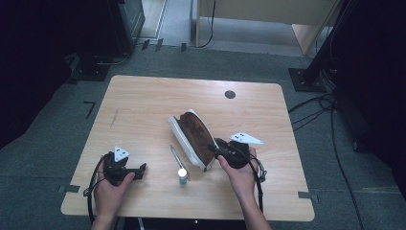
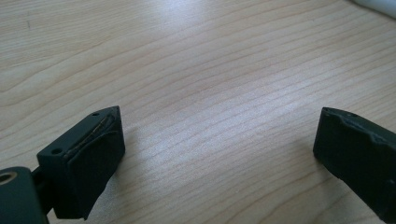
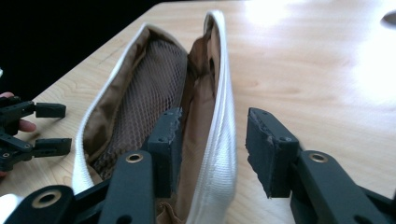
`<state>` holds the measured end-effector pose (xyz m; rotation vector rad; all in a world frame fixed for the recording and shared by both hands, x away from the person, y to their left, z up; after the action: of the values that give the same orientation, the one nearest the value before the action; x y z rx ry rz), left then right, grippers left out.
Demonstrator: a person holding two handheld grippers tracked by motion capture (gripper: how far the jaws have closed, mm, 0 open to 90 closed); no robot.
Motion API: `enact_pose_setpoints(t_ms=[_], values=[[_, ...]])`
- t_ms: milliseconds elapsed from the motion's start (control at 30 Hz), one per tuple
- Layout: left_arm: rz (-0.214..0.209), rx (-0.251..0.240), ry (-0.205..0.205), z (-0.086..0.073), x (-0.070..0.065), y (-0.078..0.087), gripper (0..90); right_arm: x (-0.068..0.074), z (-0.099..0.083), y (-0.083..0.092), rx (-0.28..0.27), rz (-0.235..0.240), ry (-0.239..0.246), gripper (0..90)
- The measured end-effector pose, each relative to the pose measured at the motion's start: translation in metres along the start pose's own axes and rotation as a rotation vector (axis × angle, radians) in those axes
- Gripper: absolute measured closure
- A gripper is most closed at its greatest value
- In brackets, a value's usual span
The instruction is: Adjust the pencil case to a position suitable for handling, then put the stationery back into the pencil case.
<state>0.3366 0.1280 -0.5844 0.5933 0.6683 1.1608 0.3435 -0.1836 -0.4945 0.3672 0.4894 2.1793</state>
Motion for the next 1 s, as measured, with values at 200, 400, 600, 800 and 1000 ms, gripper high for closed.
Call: enact_pose_setpoints(t_ms=[200,400,600,800,1000], values=[[0.000,0.000,0.000,0.000,0.000,0.000,2.2,-0.010,0.014,0.030,-0.049,-0.033,0.050,54.2],[0.000,0.000,0.000,0.000,0.000,0.000,2.2,-0.028,0.012,0.049,-0.056,-0.084,0.061,54.6],[0.000,0.000,0.000,0.000,0.000,0.000,2.2,-0.045,0.002,0.055,-0.033,-0.126,0.069,55.5],[0.000,0.000,0.000,0.000,0.000,0.000,2.2,-0.058,-0.012,0.057,-0.023,-0.136,0.057,56.4],[0.000,0.000,-0.001,0.000,0.000,0.000,2.2,-0.062,-0.020,0.052,-0.004,-0.128,0.066,56.4]])
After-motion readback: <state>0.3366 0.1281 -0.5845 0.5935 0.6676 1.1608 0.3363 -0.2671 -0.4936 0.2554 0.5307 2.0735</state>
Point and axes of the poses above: each handheld gripper's, and its own axes: y roughly backward along the jaws, z roughly out of its top, x roughly to its left, the point moved 9 cm from there along -y, roughly forward along the jaws, and after that the axes turned 15 degrees about y, right-handed, at the moved point
